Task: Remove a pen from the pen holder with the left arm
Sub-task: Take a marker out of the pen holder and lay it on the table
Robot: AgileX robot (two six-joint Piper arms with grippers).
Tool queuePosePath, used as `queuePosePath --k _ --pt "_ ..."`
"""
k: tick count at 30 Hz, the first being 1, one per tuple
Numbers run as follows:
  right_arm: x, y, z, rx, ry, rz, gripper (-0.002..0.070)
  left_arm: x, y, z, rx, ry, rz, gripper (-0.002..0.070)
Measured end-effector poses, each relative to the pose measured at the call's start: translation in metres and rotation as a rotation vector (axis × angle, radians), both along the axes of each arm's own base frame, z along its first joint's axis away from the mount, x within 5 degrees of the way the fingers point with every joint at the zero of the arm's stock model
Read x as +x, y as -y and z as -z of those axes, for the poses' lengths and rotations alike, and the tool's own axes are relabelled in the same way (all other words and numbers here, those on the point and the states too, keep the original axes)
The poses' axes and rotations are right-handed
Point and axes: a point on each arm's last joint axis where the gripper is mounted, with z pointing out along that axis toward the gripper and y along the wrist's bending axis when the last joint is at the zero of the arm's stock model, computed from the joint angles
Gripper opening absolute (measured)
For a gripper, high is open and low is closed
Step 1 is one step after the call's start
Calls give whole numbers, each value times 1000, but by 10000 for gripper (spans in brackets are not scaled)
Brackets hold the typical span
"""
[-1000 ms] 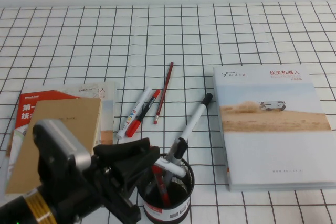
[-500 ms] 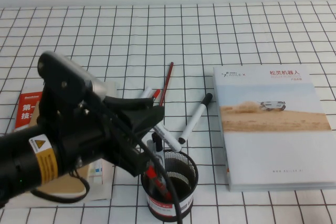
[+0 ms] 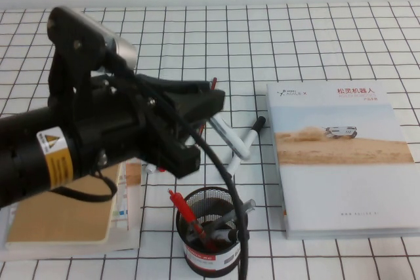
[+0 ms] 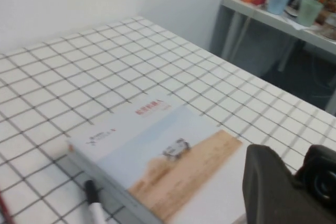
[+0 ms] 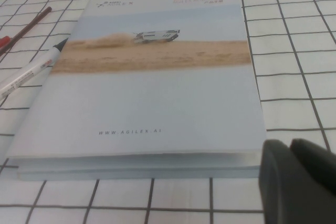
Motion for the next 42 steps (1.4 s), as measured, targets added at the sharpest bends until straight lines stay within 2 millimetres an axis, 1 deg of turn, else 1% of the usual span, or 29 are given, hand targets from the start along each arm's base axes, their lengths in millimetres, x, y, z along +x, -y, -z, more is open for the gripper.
queuePosePath --k 4,9,12,16,18,20,21,22,23,24,28,33,37,40,42 --pt "0 0 0 0 0 0 -15 14 -5 2 20 33 -133 102" --pt "0 0 0 0 0 0 -15 26 -16 -2 34 95 -306 102" --pt "0 0 0 0 0 0 -15 29 -20 -3 50 123 -356 102" --pt "0 0 0 0 0 0 -15 30 -20 -5 75 152 -355 102" --pt "0 0 0 0 0 0 -15 33 -23 -7 85 163 -370 102" --pt "0 0 0 0 0 0 -15 36 -28 -11 97 157 -420 102" --pt "0 0 0 0 0 0 -15 39 -31 -11 148 174 -443 102" --pt "0 0 0 0 0 0 -15 41 -33 -13 163 148 -476 102" --pt "0 0 0 0 0 0 -15 44 -35 -13 232 153 -485 102" --pt "0 0 0 0 0 0 -15 45 -36 -14 260 121 -499 102" --pt "0 0 0 0 0 0 -15 54 -39 -17 433 34 -476 102" --pt "0 0 0 0 0 0 -15 67 -42 -29 538 -150 -470 102" --pt "0 0 0 0 0 0 -15 80 -38 -32 630 -267 -466 102" --pt "0 0 0 0 0 0 -15 91 -30 -30 702 -356 -439 102" --pt "0 0 0 0 0 0 -15 100 -25 -24 758 -411 -417 102"
